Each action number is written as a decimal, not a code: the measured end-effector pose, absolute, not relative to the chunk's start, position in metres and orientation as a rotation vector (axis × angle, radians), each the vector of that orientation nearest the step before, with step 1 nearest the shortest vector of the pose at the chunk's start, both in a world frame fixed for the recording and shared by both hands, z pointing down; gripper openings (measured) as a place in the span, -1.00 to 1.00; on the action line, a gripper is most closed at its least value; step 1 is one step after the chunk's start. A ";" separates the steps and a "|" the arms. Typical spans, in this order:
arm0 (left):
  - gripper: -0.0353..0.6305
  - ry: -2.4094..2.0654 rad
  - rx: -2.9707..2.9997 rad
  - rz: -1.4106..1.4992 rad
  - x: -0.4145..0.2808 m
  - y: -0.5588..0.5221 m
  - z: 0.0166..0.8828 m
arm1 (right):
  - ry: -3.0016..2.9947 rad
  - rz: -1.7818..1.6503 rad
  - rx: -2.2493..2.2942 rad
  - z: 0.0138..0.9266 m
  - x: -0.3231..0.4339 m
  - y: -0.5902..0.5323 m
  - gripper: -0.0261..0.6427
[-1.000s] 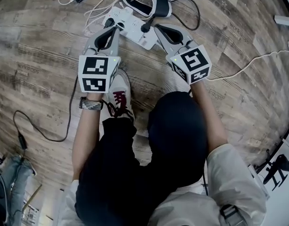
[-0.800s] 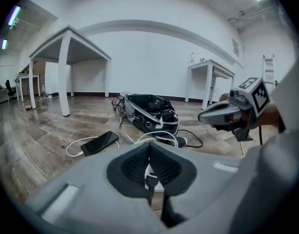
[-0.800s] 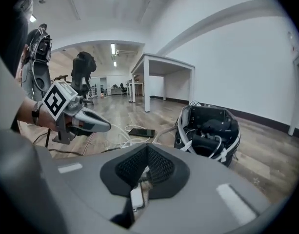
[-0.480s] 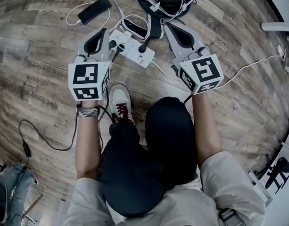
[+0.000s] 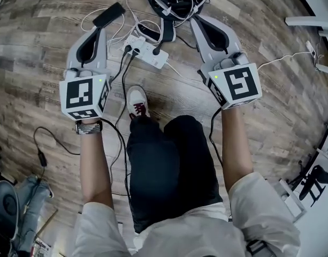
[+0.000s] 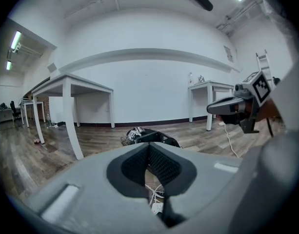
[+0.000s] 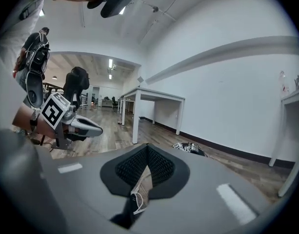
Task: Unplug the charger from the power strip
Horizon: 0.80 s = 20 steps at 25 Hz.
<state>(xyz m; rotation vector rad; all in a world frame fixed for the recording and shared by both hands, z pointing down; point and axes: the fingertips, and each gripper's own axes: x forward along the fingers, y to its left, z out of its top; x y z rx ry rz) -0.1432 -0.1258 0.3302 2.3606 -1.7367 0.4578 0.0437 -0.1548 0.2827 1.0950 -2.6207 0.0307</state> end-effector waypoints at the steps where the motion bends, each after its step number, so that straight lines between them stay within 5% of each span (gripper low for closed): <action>1: -0.88 -1.737 2.360 0.459 -0.143 -0.124 0.313 | -2.612 0.027 1.104 0.266 0.048 -0.153 -0.92; 20: -0.88 -1.798 2.375 0.406 -0.086 -0.080 -0.114 | -2.639 0.099 1.180 -0.149 0.108 -0.093 -0.92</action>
